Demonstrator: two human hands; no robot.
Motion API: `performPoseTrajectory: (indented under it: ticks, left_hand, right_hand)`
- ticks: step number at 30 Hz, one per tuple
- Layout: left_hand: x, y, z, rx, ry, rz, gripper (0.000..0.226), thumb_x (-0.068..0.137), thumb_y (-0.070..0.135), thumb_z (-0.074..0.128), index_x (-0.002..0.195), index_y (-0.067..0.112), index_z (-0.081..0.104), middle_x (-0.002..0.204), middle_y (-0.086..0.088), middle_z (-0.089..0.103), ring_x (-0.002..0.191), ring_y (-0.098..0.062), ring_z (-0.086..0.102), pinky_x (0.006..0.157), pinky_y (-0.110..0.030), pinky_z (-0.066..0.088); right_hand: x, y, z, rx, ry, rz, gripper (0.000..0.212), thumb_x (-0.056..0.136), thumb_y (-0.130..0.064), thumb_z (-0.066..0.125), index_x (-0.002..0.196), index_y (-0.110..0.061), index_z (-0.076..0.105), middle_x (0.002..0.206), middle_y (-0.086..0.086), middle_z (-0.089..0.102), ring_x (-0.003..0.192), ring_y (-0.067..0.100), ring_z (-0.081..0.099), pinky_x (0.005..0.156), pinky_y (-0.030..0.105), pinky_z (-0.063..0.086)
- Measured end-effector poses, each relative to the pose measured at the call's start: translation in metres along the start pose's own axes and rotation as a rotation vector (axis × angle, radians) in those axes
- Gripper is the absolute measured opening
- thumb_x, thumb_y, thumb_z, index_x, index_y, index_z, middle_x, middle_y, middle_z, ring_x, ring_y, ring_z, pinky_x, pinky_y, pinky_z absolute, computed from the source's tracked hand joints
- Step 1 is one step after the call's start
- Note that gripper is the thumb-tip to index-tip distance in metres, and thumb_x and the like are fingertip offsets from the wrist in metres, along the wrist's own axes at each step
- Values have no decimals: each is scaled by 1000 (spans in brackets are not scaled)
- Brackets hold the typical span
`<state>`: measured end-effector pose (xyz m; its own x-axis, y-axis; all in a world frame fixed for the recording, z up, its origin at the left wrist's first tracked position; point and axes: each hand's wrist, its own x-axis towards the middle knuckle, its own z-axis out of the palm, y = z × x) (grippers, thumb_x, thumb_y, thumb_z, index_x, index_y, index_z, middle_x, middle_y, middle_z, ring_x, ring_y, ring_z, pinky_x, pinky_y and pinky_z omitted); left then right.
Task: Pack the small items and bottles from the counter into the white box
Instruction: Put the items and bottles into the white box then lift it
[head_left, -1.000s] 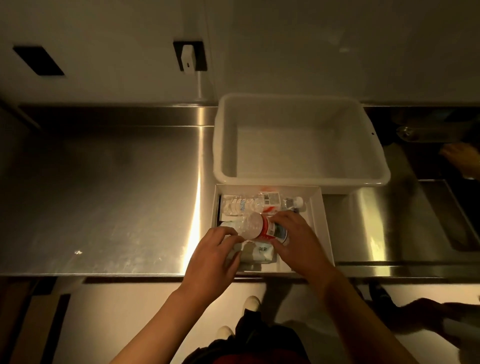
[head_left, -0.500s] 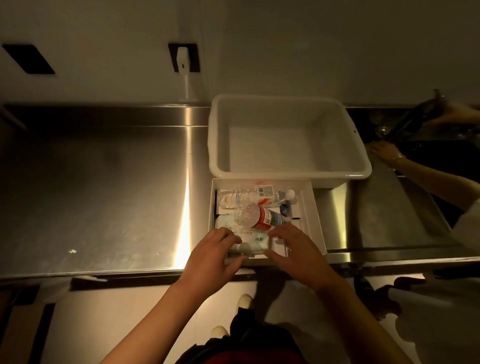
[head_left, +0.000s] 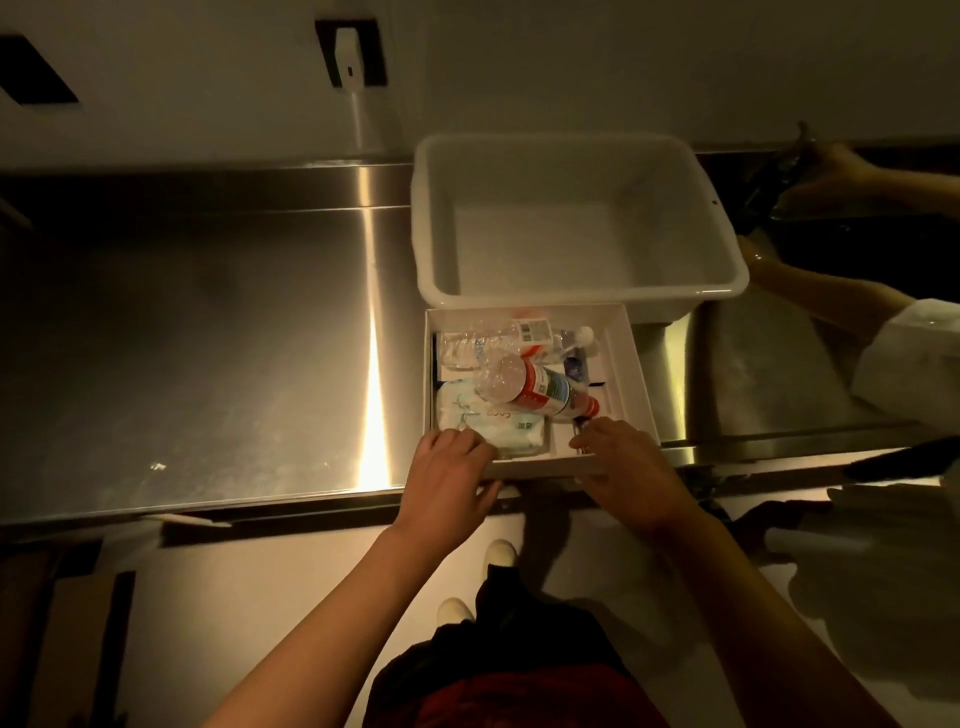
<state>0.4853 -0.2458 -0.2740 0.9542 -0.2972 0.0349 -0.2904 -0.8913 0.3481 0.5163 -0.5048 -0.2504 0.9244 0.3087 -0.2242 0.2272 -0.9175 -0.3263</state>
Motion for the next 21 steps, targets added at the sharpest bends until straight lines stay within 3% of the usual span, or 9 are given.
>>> performPoseTrajectory:
  ticks: [6, 11, 15, 21]
  left_hand:
    - [3, 5, 6, 79, -53, -73, 28, 82, 38, 73, 109, 31, 67, 108, 9, 64, 103, -17, 59, 98, -35, 41]
    - [5, 11, 7, 149, -86, -131, 34, 74, 33, 80, 104, 28, 64, 104, 7, 65, 97, -19, 60, 87, -35, 48]
    - [6, 17, 7, 211, -97, -168, 43, 65, 32, 88, 99, 27, 62, 98, 7, 66, 89, -19, 62, 80, -35, 50]
    - [7, 17, 11, 221, -42, -168, 47, 63, 33, 91, 99, 26, 62, 97, 5, 65, 87, -20, 62, 76, -36, 50]
  right_hand:
    - [-3, 19, 5, -95, 47, -16, 25, 89, -22, 70, 114, -27, 69, 117, -7, 64, 102, 10, 58, 85, 23, 45]
    - [-3, 23, 15, -175, 75, -72, 20, 89, -26, 70, 108, -29, 69, 105, -8, 67, 88, 7, 56, 80, 25, 47]
    - [1, 26, 20, -215, 66, -84, 24, 81, -29, 78, 103, -30, 67, 99, -9, 68, 82, 7, 59, 78, 27, 48]
    - [5, 34, 27, -161, 210, -217, 30, 74, -19, 79, 97, -24, 63, 95, -3, 67, 80, 14, 60, 69, 28, 46]
